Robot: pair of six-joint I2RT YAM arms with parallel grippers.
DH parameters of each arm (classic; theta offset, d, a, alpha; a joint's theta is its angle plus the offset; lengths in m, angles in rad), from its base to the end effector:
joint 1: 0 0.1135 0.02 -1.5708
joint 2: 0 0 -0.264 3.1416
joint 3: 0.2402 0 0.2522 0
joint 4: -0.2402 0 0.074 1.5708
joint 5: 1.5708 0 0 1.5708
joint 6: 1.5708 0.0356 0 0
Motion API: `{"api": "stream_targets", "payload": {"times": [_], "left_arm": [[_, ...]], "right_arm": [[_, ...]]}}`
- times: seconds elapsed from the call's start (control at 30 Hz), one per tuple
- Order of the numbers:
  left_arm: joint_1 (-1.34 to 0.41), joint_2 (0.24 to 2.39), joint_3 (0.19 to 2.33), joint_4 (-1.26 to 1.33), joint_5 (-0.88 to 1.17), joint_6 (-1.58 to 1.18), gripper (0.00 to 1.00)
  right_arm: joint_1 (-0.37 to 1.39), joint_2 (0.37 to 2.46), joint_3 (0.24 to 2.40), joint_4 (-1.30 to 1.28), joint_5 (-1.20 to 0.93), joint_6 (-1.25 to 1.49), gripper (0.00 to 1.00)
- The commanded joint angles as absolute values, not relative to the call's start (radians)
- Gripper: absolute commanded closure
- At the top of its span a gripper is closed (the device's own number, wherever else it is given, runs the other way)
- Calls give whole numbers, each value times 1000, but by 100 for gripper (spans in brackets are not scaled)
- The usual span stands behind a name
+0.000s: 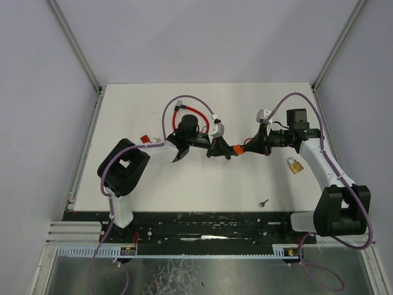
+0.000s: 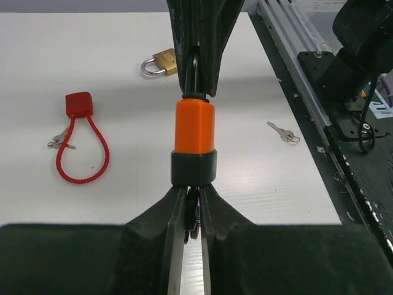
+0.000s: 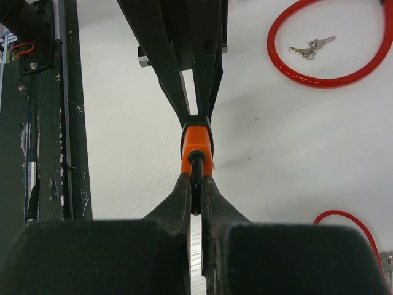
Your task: Lock with the key
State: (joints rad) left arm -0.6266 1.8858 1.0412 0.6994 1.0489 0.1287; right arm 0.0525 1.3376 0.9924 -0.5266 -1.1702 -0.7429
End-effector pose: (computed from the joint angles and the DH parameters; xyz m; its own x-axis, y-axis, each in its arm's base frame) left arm 0.3060 -0.2596 0.2079 0.0105 0.0714 -0.9974 0.9940 -0.1092 0.0026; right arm 0.2643 0.0467 0.2766 -0.1489 -0.2720 -0.9507 -0.9679 0.2368 0.0839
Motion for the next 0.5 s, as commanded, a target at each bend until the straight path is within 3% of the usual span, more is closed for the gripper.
{"api": "stream_targets", "payload": {"times": [0.0,0.1,0.47], "left_arm": [[-626,1894,1094,587,1045,211,92],[-625,1893,1098,562,1048,240,100],[-542,1869,1074,452,1080,340,100]], "right_arm": [[62,1299,1035,-535,-1230,-770,100],[63,1299,1038,-539,-1228,-774,100],[24,1276,1081,-580,-1194,-790,100]]}}
